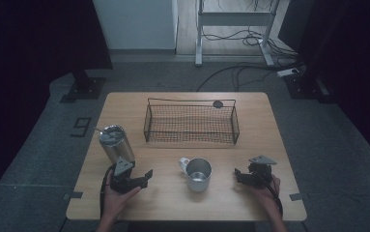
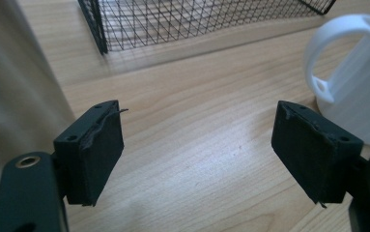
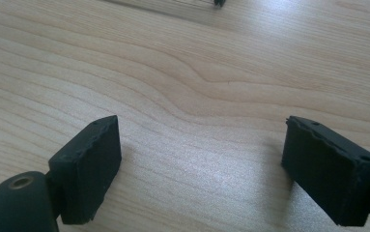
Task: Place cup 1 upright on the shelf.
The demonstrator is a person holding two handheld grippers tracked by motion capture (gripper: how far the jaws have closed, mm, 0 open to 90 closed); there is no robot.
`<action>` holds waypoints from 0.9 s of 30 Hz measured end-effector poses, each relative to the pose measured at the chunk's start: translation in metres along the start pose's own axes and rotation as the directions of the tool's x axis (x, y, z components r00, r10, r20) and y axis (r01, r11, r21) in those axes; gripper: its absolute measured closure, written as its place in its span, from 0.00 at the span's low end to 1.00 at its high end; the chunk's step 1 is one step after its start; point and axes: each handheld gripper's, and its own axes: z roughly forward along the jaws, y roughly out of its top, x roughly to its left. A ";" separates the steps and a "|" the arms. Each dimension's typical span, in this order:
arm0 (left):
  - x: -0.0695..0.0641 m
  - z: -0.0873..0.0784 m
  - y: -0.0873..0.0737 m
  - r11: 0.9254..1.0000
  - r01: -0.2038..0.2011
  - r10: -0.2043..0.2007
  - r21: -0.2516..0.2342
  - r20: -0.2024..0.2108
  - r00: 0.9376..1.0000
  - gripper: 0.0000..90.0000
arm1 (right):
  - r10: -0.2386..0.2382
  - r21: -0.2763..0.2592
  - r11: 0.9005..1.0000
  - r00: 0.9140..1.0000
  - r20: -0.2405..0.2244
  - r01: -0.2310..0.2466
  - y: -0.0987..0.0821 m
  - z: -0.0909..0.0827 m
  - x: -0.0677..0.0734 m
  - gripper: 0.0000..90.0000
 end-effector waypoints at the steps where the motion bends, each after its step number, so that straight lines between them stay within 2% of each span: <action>1: 0.004 -0.004 0.002 1.000 0.012 -0.012 -0.014 0.000 1.000 0.21 | 0.000 0.000 1.000 1.000 0.001 0.000 0.000 0.000 0.000 0.15; 9: 0.014 -0.016 0.006 0.998 0.037 -0.037 -0.059 0.000 0.999 0.19 | 0.006 0.000 1.000 1.000 0.005 -0.006 0.000 0.000 -0.001 0.16; 16: 0.024 -0.025 0.008 0.995 0.061 -0.062 -0.080 -0.006 0.998 0.17 | 0.008 -0.002 1.000 1.000 0.007 -0.008 0.000 0.000 -0.001 0.16; 27: 0.031 -0.031 0.008 0.994 0.063 -0.066 -0.093 -0.034 0.997 0.15 | 0.008 -0.002 1.000 1.000 0.008 -0.008 0.000 0.000 -0.001 0.16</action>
